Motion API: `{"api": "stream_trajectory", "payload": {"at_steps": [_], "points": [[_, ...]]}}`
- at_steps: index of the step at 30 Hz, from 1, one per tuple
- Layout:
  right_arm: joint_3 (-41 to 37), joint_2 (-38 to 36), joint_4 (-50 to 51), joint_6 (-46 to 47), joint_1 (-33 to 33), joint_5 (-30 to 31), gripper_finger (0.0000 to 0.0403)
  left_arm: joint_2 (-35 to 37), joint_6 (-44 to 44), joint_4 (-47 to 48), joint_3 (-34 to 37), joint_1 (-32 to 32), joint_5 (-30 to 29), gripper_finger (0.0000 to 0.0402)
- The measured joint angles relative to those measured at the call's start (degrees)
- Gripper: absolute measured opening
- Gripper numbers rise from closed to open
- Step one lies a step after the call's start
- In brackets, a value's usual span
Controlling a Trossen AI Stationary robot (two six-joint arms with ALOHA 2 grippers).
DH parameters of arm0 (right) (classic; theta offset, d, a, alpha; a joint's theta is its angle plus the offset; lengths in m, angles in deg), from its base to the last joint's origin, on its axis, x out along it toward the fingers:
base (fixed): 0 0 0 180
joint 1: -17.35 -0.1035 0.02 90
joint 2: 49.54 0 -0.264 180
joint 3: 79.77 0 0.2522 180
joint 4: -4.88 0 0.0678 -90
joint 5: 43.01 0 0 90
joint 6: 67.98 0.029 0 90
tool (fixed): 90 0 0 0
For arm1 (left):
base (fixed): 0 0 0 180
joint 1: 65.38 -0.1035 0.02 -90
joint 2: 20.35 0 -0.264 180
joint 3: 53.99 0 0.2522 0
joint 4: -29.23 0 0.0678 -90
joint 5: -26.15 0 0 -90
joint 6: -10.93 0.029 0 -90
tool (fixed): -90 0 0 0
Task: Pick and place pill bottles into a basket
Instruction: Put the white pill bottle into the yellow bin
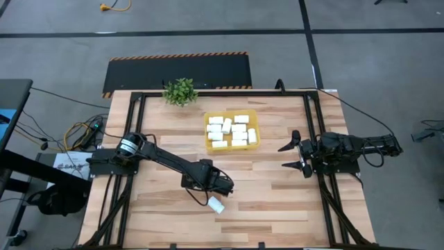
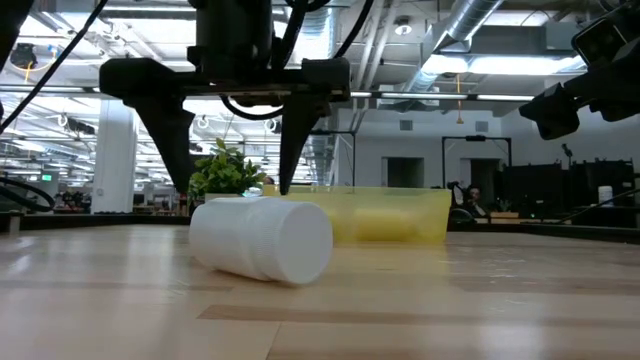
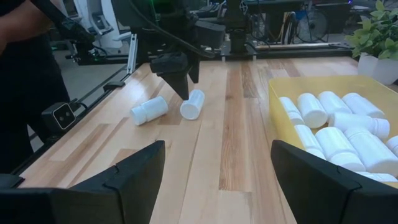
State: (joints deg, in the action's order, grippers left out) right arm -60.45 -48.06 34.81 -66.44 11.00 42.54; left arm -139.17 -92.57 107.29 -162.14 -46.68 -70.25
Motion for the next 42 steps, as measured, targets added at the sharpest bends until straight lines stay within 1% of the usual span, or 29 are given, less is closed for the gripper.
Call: {"api": "stream_trajectory", "payload": {"at_steps": [20, 23, 42], "points": [[0.0, 0.0, 0.0, 0.0, 0.0, 0.0, 0.0286, -0.1, -0.3, -2.4, 0.0, 0.0, -0.5, 0.0385], [0.0, 0.0, 0.0, 0.0, 0.0, 0.0, 0.0286, -0.2, -0.6, -3.3, 0.9, 0.0, -0.8, 0.0385], [0.0, 0.0, 0.0, 0.0, 0.0, 0.0, 0.0286, -0.4, -1.0, -3.8, 1.0, -0.4, -1.9, 0.0385]]}}
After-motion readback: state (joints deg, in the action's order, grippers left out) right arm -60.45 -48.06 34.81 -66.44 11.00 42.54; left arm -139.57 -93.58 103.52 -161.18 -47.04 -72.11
